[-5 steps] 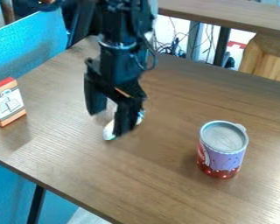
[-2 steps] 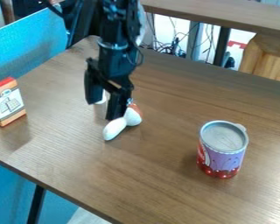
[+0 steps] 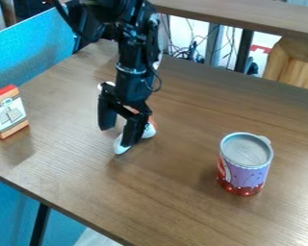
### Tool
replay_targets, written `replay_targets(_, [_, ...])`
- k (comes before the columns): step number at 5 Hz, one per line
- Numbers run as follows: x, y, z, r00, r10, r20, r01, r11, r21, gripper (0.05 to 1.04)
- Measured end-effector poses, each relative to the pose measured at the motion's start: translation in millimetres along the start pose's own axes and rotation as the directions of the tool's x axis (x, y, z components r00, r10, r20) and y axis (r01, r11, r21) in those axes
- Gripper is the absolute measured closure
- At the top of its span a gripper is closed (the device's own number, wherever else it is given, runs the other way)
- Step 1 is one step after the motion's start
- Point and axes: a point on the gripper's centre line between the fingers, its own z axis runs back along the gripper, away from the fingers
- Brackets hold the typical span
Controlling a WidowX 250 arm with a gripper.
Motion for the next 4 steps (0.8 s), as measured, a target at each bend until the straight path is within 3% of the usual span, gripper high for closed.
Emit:
replay_targets(1, [9.0, 0.2, -17.9, 0.998, 0.023, -0.053, -0.024, 1.000, -0.013, 0.117])
replay_targets(3, [15.6, -3.0, -22.7, 0.998, 0.059, -0.022, -0.060, 0.998, -0.010, 0.613])
replay_targets(4, [5.0, -12.8, -16.1, 0.998, 0.057, 0.004, -0.057, 0.998, 0.015, 0.741])
